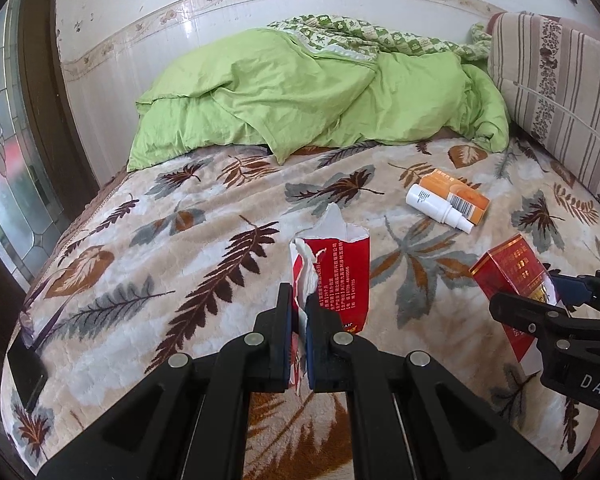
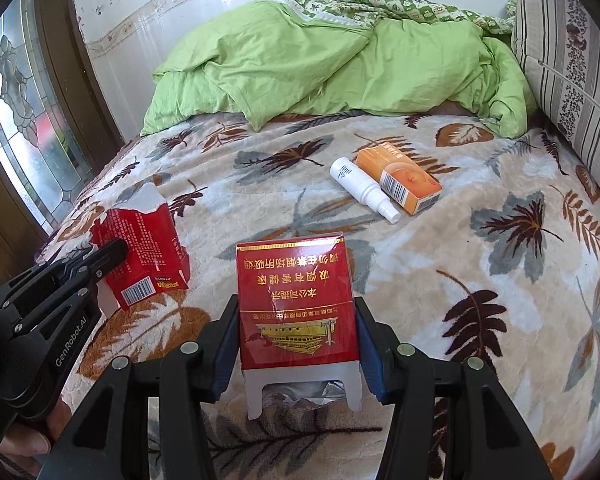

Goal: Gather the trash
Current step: 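Carry the pack and wrapper in both tools toward the red basket, then open both tools over the red basket to drop the pack and wrapper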

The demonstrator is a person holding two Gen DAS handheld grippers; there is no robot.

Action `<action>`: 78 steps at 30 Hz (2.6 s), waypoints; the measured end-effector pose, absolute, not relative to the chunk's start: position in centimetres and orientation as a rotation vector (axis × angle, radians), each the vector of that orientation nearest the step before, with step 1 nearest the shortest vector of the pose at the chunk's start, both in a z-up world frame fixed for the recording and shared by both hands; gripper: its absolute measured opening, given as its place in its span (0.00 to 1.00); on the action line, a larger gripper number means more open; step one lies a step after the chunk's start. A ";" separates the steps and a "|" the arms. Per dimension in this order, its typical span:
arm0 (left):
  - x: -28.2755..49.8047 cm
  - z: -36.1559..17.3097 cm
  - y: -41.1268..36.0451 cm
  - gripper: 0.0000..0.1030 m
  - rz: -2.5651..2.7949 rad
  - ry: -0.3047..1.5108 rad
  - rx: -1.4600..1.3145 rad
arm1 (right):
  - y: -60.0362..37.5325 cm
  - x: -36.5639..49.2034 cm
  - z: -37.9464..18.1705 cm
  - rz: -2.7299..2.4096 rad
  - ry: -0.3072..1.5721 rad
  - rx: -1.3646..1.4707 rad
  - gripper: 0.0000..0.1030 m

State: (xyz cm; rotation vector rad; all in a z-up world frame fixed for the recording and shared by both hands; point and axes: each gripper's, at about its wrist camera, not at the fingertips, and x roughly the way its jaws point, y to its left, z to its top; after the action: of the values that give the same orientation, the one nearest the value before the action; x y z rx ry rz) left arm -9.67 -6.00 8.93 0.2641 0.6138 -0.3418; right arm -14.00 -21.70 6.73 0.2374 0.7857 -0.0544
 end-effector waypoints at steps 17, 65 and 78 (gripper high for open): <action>-10.0 9.1 -6.2 0.05 -0.342 0.607 0.268 | -21.9 -14.1 6.8 -0.051 0.778 0.244 0.55; -10.6 9.1 -6.3 0.05 -0.354 0.596 0.269 | -22.4 -14.2 7.3 -0.061 0.768 0.253 0.55; -16.2 12.4 -9.0 0.05 -0.649 0.603 0.208 | -25.6 -23.2 12.2 -0.093 0.627 0.382 0.55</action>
State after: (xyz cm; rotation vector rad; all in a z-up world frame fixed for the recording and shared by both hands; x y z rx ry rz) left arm -16.15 -8.96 12.42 0.2078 0.6030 -0.6494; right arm -23.18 -25.57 12.19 0.3816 0.6268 -0.0932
